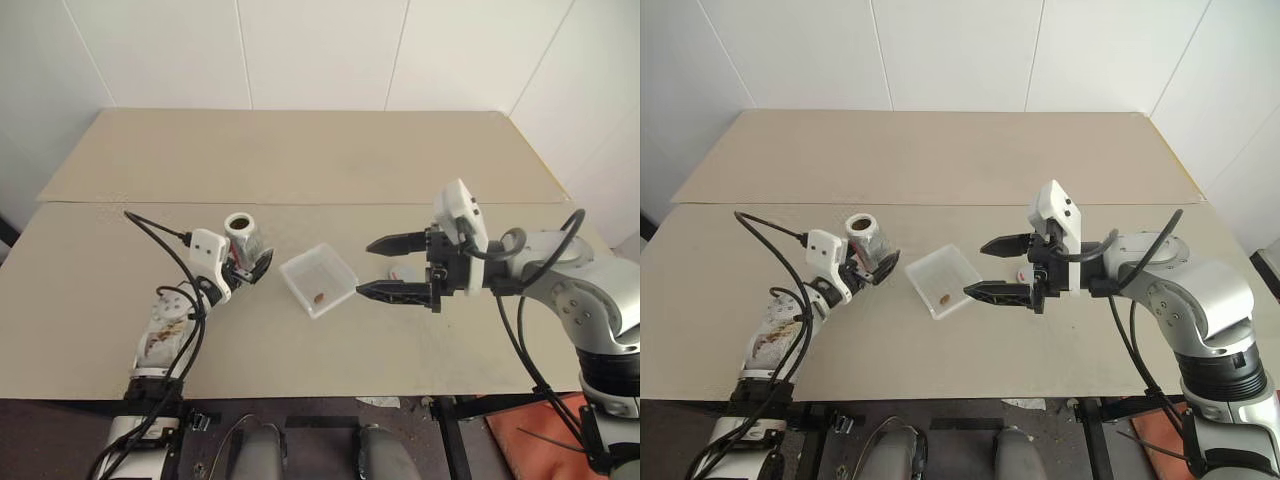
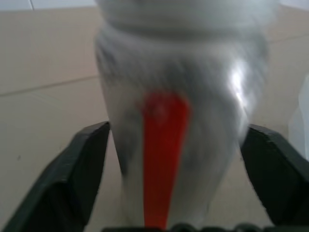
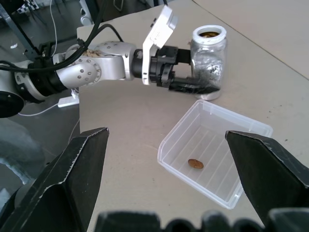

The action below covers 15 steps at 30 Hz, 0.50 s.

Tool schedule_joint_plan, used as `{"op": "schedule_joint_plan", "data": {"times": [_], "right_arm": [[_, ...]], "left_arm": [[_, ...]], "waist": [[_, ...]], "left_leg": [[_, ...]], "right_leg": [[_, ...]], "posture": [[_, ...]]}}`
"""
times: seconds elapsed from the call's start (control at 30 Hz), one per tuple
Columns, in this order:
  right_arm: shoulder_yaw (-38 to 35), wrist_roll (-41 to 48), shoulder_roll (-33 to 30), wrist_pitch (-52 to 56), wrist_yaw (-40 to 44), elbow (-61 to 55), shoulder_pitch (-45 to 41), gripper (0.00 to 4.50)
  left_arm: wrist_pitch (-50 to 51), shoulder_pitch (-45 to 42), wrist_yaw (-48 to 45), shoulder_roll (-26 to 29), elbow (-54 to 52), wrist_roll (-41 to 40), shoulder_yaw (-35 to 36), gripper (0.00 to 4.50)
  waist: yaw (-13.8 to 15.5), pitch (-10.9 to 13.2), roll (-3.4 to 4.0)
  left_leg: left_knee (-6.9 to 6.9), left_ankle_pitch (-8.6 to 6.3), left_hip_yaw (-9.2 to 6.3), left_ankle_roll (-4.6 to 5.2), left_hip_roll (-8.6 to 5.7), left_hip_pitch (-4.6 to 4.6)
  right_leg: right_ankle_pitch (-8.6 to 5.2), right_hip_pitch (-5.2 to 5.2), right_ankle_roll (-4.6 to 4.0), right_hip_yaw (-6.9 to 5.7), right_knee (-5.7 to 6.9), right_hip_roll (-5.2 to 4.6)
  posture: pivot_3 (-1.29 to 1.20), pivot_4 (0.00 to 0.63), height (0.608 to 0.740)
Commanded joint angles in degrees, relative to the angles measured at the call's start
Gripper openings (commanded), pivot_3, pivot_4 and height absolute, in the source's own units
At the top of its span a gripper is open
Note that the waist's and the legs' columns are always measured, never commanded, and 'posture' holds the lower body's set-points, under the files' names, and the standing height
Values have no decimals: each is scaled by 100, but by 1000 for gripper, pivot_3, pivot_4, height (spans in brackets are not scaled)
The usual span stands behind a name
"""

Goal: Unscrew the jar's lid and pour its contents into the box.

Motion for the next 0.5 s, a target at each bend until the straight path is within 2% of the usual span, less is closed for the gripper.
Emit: {"op": "schedule_joint_plan", "data": {"times": [0.03,0.13,0.27,0.43,0.5], "right_arm": [[-129,-43,-36,-182,5,-151,11,4500],[-135,-93,-77,-220,24,-170,102,4500],[-167,-169,-132,-284,47,-178,202,4500],[-313,-271,-347,-471,210,-105,380,4500],[-373,-317,-455,-568,270,-86,456,4500]], "left_arm": [[543,380,-361,441,-1041,-404,277,4455],[1210,1066,-771,1061,-1975,-902,657,4455],[1535,1881,-1464,1857,-2758,-1556,1529,4455],[1857,2796,-3671,2973,-2950,-3100,3404,4455],[1755,3154,-4621,3263,-2752,-3325,4006,4455]], "waist": [[-32,0,0],[-39,0,0],[-48,0,0],[-20,0,-1],[-18,0,0]], "left_leg": [[-2,0,1,0,1,0],[-4,0,1,0,2,4],[-11,0,7,0,5,9],[-13,-1,18,-1,9,19],[-15,-1,21,-1,9,19]], "right_leg": [[0,-2,0,3,0,0],[0,-1,0,4,-1,1],[-1,-6,-1,12,0,0],[-6,2,-7,8,-4,0],[-8,2,-8,7,-7,-1]], "posture": [[0,150,740],[0,150,740],[0,150,740],[0,150,740],[0,150,740]]}}
